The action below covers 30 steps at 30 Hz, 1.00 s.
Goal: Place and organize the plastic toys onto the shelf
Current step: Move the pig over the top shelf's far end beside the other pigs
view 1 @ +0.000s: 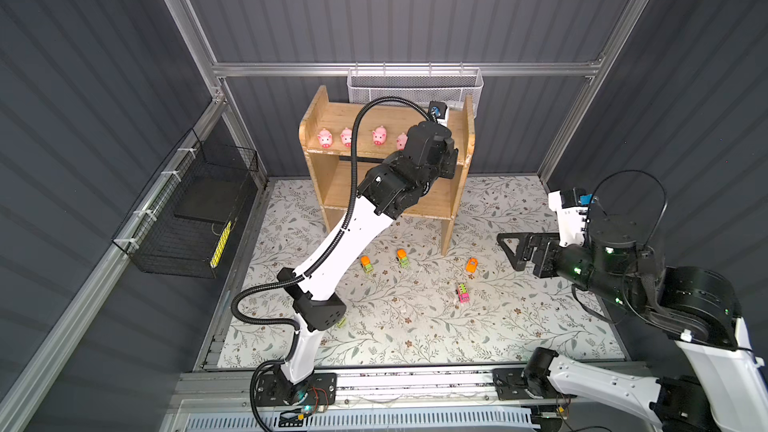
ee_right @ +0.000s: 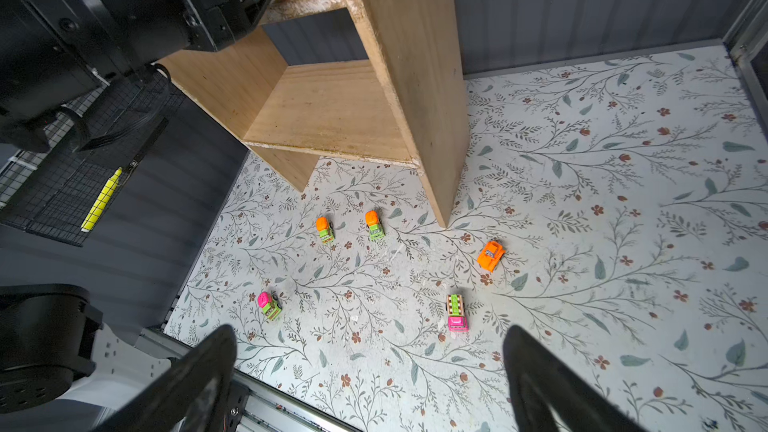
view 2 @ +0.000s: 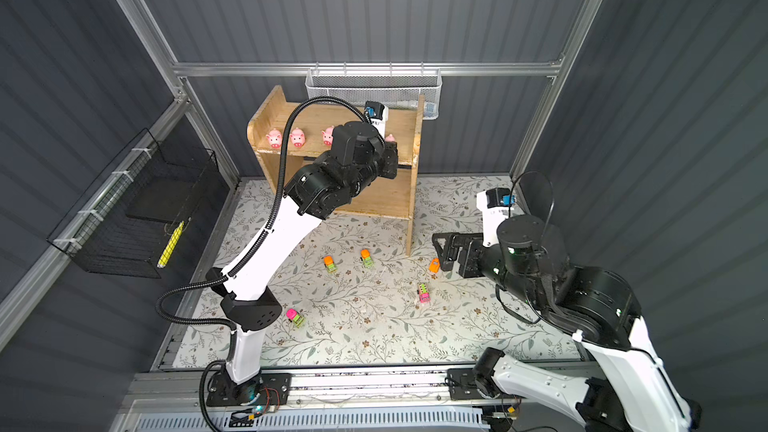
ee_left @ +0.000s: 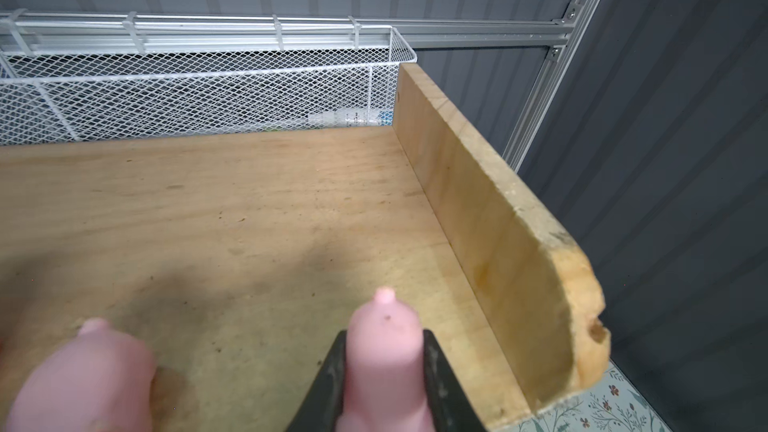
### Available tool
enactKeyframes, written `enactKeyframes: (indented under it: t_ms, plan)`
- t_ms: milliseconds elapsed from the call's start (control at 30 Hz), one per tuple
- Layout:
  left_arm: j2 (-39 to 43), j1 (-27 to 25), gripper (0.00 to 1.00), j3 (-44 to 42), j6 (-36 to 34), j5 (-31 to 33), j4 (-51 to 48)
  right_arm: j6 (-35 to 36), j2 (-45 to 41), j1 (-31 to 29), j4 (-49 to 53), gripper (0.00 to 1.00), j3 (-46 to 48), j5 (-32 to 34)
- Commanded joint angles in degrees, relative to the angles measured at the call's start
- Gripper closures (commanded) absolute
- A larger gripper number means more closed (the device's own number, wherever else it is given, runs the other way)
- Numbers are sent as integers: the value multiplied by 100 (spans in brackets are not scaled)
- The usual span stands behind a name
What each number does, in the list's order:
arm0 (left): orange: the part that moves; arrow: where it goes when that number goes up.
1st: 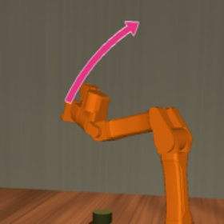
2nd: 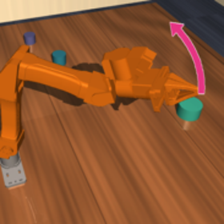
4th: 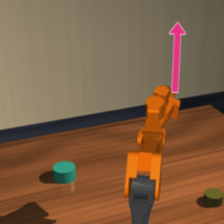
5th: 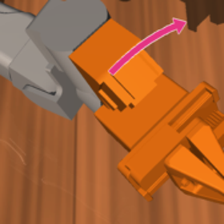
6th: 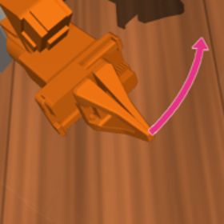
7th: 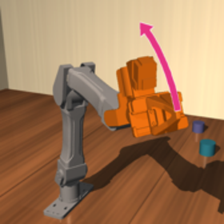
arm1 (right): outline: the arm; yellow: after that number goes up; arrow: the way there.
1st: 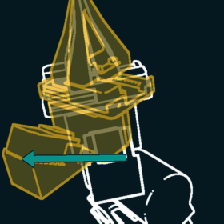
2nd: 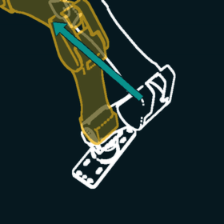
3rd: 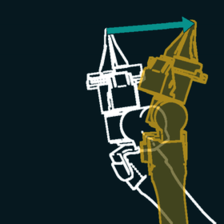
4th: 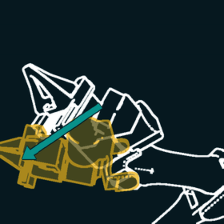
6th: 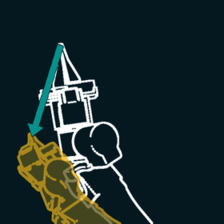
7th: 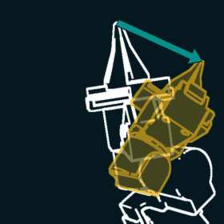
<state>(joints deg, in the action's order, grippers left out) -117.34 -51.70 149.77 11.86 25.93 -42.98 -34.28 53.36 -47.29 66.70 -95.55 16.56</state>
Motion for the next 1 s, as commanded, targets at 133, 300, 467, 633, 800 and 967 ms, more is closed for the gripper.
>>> enactKeyframes:
  t_ms: [133,300,467,633,800,967]
  plan:
    - [-101,26,71,96,84,-149,218,-26,-45,68,116,1,81,111]
    - [-109,26,70,61,68,-124,266,-17,-65,106,116,1,91,102]
    - [-114,29,69,39,80,-124,268,-2,-72,145,127,1,114,83]
    - [-158,29,68,39,54,-110,308,-1,-93,174,134,1,130,62]
    - [-192,29,68,28,64,-140,334,-24,-160,202,141,1,183,71]
    - [-232,29,67,25,63,-102,352,-2,-160,252,142,1,201,23]
